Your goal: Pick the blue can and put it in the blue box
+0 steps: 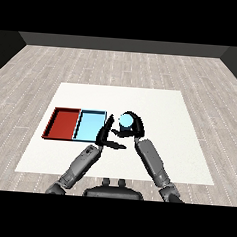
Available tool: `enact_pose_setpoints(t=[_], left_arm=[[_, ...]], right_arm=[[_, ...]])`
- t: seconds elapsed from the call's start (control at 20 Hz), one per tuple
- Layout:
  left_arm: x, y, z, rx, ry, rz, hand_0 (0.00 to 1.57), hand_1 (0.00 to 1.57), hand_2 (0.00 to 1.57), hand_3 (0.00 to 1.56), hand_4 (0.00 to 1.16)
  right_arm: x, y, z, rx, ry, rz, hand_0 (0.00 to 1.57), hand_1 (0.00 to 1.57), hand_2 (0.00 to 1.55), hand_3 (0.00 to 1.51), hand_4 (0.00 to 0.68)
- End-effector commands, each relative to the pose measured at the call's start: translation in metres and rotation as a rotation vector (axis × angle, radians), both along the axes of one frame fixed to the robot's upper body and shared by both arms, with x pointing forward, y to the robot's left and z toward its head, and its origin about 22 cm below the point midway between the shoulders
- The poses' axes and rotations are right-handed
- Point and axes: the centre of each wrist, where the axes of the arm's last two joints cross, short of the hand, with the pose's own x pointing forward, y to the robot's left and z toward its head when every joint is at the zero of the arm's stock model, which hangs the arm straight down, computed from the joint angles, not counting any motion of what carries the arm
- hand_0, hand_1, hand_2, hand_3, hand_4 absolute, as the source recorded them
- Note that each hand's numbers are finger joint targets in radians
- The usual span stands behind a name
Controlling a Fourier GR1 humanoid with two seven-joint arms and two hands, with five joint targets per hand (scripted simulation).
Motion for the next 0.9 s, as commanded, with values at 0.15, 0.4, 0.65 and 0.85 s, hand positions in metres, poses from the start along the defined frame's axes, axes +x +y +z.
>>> enact_pose_setpoints(t=[0.15,0.4,0.65,0.85], left_arm=[[0.000,-0.024,0.009,-0.008,0.036,-0.006,0.00,0.00,0.00,0.00,0.00],[0.007,-0.010,-0.011,0.015,0.033,0.005,0.00,0.00,0.00,0.00,0.00],[0.023,-0.026,0.003,0.021,0.040,-0.004,0.00,0.00,0.00,0.00,0.00],[0.014,-0.026,-0.011,0.038,0.044,-0.001,0.00,0.00,0.00,0.00,0.00]], right_arm=[[0.001,0.013,0.001,0.020,0.000,0.019,1.44,1.44,1.46,1.37,0.553],[0.000,0.016,-0.007,0.012,-0.021,0.032,1.43,1.43,1.46,1.38,0.559],[-0.018,0.012,-0.007,0.018,-0.016,0.043,1.43,1.43,1.46,1.38,0.558],[0.003,0.014,-0.010,0.037,-0.018,0.049,1.43,1.43,1.46,1.38,0.552]])
